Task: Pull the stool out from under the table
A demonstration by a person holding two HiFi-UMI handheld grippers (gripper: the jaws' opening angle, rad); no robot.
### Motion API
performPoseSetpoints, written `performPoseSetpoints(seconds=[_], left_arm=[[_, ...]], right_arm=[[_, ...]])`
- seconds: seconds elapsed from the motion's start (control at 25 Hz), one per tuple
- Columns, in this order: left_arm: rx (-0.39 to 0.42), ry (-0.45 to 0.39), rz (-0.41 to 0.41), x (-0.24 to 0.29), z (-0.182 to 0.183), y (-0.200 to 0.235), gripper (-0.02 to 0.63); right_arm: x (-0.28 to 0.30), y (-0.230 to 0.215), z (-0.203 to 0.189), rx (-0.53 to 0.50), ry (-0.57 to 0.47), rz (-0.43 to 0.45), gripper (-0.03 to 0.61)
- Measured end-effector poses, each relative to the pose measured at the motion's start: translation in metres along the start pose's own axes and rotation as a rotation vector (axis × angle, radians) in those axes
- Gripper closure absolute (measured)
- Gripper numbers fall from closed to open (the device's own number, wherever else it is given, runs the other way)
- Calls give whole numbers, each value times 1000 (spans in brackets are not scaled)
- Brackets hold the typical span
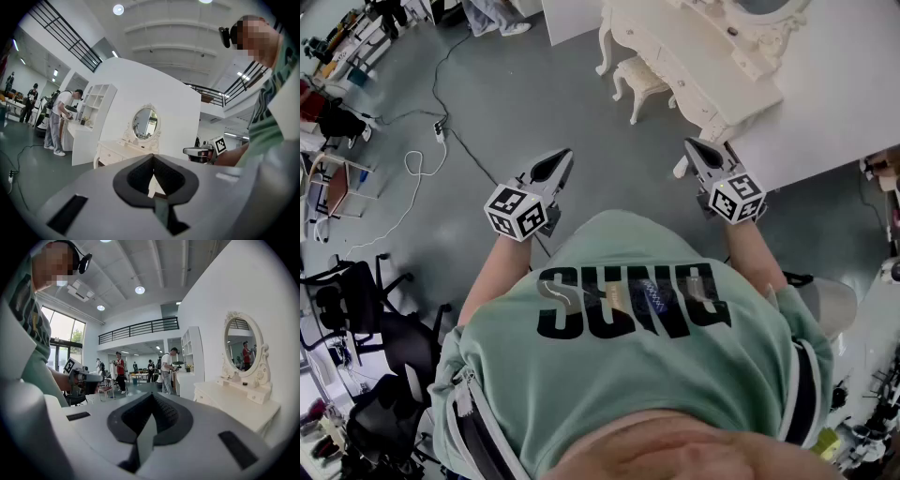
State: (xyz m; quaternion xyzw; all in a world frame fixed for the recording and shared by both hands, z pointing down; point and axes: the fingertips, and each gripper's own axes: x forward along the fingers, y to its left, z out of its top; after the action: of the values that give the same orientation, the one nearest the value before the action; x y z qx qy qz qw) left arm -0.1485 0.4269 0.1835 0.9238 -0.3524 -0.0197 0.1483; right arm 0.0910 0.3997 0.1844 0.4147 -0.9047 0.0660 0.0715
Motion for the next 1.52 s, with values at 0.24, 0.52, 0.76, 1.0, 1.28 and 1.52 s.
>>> performPoseSetpoints(seconds=[0.24, 0.52, 0.76, 1.0, 1.28, 1.52], left_arm=[[-1, 3, 6, -3, 0, 2, 606], [-1, 3, 5, -2, 0, 3, 606], [-2, 9, 12, 7, -1, 3, 606], [13, 5, 35, 20, 3, -10, 606], [13, -11, 59, 57, -1, -50, 606], [-6, -25, 79, 89, -12, -84, 606]], right_arm=[[1, 2, -1, -2, 3, 1, 585], [2, 0, -3, 6, -1, -4, 585], [0, -17, -4, 52, -20, -30, 584], [-10, -29, -1, 33, -35, -9, 584], [-44, -67, 1, 8, -39, 23, 584], [-75, -99, -5, -11, -32, 44, 584]])
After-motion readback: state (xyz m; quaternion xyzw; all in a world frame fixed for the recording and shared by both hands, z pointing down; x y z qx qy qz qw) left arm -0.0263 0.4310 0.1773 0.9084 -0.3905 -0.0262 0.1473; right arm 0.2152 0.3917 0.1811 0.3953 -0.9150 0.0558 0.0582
